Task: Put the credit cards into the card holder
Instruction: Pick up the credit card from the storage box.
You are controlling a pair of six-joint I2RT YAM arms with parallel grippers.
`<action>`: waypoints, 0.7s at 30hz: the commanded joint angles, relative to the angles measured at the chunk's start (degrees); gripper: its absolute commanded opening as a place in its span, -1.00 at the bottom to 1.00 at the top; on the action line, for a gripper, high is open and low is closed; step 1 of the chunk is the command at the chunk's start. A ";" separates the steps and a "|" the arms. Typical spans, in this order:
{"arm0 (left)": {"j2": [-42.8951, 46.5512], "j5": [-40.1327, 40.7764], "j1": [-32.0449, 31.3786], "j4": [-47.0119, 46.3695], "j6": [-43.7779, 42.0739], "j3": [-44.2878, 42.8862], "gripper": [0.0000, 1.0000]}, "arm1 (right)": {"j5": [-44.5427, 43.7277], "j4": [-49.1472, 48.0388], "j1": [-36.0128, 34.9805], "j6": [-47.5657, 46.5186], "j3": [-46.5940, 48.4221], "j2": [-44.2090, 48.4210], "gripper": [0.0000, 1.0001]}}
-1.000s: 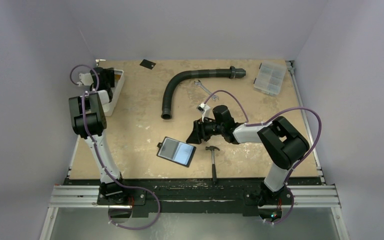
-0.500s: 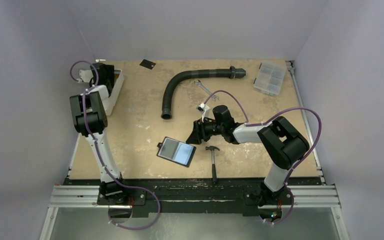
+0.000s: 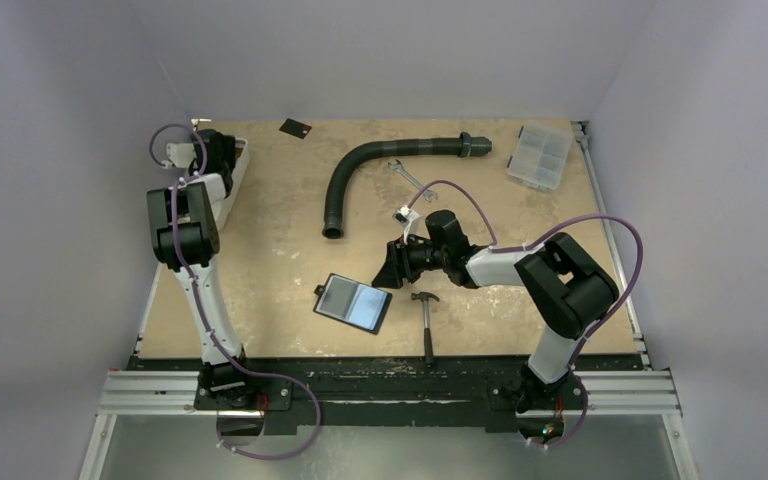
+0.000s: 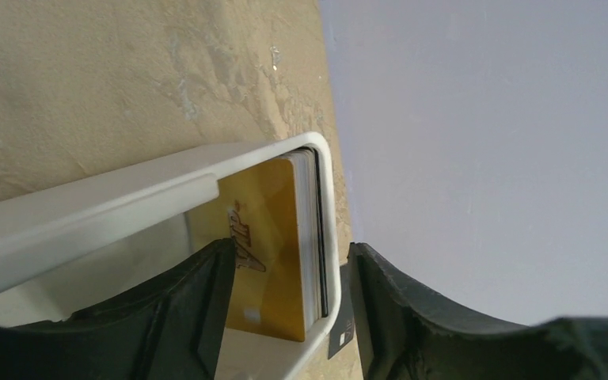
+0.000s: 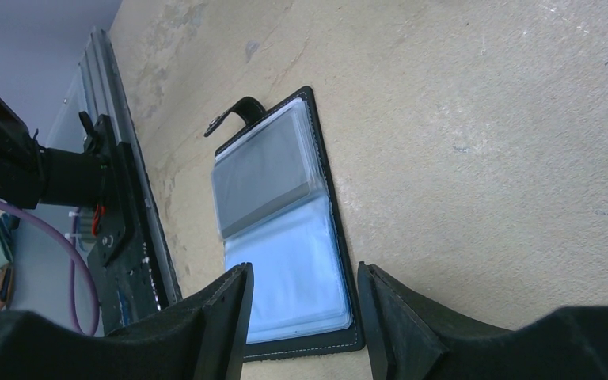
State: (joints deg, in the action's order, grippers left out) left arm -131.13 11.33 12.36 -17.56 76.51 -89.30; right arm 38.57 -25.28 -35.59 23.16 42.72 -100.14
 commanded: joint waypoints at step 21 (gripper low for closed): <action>2.38 1.13 -0.69 -9.95 0.10 3.43 -0.74 | 1.60 -2.68 0.21 0.27 -0.44 -0.10 0.14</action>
State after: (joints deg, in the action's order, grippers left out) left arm -131.13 12.40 12.19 -25.34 76.95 -85.36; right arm 38.76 -25.36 -35.59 23.31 42.72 -100.14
